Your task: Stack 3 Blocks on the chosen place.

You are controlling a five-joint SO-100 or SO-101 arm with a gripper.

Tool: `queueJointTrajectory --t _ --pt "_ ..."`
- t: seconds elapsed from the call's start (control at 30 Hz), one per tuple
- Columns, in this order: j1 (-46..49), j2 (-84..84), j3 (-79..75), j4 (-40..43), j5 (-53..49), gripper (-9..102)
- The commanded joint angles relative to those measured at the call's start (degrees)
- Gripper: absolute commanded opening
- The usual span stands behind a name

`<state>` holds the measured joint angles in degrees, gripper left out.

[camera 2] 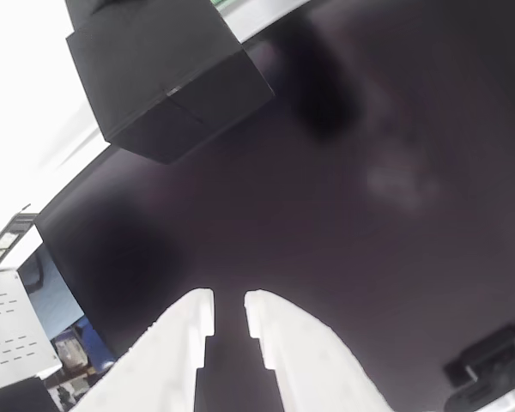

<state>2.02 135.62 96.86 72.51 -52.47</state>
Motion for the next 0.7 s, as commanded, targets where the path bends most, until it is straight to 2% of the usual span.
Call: queueJointTrajectory --t 0.0,0.17,0.27,0.4,0.67 --pt "-0.7 6.0 5.5 -8.0 9.8 0" --pt "-0.5 14.0 15.0 -14.2 25.6 0" --pt "-0.4 17.9 20.7 -14.8 34.1 0" --pt "-0.4 24.9 30.7 -16.6 40.6 0" --pt "-1.0 36.3 49.0 -22.6 44.2 0"
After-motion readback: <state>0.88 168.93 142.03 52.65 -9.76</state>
